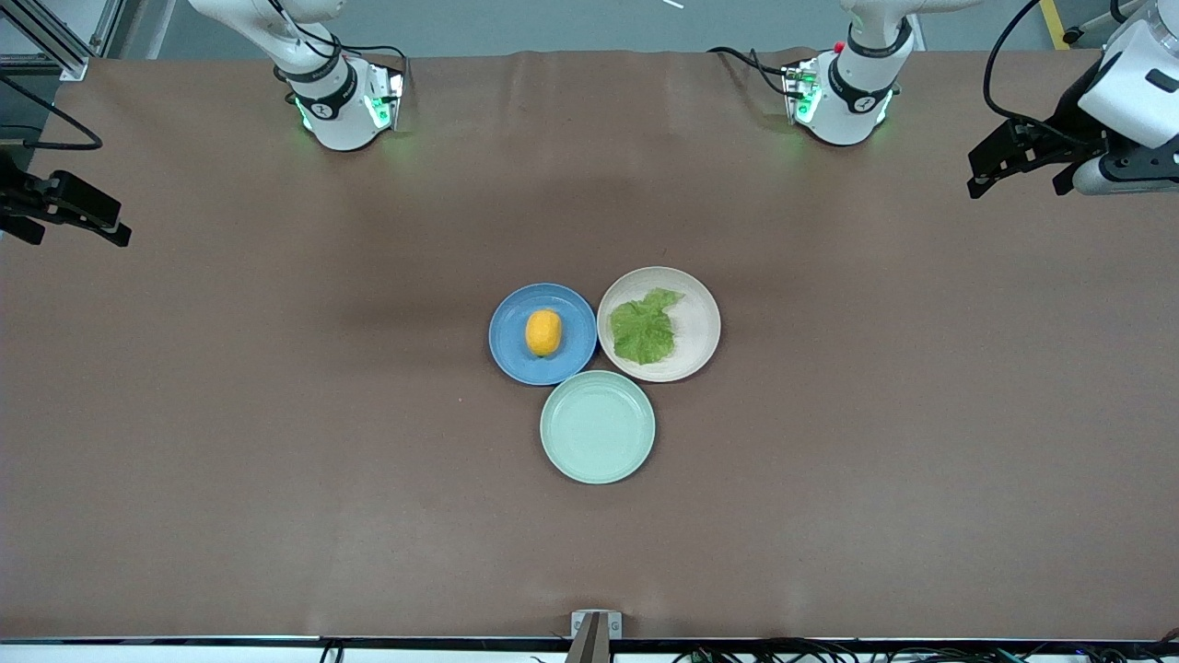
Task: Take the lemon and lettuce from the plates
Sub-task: 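Move the right gripper toward the lemon while the left gripper approaches the lettuce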
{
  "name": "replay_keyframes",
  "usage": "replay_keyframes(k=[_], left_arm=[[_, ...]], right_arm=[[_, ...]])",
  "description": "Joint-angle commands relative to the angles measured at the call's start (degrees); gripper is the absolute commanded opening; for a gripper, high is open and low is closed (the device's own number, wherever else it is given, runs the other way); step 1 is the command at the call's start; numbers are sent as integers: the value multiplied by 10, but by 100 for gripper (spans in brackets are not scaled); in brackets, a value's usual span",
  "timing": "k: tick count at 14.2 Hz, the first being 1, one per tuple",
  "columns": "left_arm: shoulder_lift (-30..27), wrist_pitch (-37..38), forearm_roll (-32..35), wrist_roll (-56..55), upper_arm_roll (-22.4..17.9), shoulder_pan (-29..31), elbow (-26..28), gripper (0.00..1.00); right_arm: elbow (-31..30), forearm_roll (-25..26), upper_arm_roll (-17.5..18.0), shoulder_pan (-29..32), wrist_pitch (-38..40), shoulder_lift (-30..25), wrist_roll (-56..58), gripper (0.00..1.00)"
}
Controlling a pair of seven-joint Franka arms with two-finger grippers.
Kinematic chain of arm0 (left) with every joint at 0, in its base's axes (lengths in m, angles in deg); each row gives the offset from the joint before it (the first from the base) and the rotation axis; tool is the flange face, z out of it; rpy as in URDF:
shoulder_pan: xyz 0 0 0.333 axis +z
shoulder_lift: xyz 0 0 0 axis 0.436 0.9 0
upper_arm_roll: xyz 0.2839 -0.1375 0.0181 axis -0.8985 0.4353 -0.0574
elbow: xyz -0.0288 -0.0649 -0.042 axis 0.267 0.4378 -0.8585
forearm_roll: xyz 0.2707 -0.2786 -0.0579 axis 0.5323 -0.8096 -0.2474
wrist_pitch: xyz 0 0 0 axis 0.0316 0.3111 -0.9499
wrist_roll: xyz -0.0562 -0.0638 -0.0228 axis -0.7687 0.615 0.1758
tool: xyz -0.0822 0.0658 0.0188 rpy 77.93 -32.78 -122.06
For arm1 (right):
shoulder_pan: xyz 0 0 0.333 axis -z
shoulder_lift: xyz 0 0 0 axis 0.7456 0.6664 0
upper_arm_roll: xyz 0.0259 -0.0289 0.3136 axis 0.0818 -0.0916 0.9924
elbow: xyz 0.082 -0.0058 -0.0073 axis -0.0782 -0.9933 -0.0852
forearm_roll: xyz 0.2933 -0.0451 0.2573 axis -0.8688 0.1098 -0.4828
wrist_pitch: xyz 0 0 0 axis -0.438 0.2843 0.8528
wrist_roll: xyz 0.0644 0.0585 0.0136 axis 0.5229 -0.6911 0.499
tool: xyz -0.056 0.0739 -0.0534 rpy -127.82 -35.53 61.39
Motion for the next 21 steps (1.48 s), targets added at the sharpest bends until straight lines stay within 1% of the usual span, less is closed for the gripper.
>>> replay_keyframes(k=[1, 3, 4, 6, 7, 9, 11, 13, 14, 15, 17, 19, 20, 21], left_arm=[[1, 11, -10, 13, -1, 1, -7, 100], [5, 13, -10, 11, -2, 2, -9, 100], [13, 13, -9, 7, -2, 2, -12, 100], [40, 13, -4, 6, -3, 3, -39, 100], [43, 14, -2, 6, -2, 2, -36, 100], [49, 3, -3, -6, 4, -6, -8, 100], [72, -27, -2, -20, 35, -9, 6, 100], [89, -85, -2, -91, 64, -10, 42, 100], [93, -130, -1, -141, 86, -12, 71, 100], [101, -169, -1, -194, 105, -12, 98, 100], [136, -229, 1, -298, 139, -23, 122, 100], [177, -262, 40, -372, 145, -55, 122, 100], [196, -283, 45, -404, 146, -77, 123, 100], [215, -305, 68, -452, 145, -101, 124, 100]], right_arm=[[9, 0, 5, 5, 7, 1, 2, 100], [9, 0, 5, 5, 7, 1, 2, 100], [8, 0, 5, 5, 7, 1, 2, 100], [8, 0, 5, 5, 7, 1, 2, 100], [8, 0, 5, 5, 7, 1, 2, 100], [9, 0, 5, 5, 7, 1, 2, 100], [8, 0, 5, 4, 6, 1, 1, 100], [9, -4, 8, -1, 5, 1, -5, 100], [8, -17, 9, -13, 5, 2, -5, 100], [8, -32, 8, -40, 3, 7, -9, 100], [8, -34, 8, -92, -5, 31, -48, 100], [8, -31, 8, -152, -35, 63, -128, 100], [8, -27, 8, -181, -51, 77, -165, 100], [8, -26, 7, -206, -67, 88, -203, 100]])
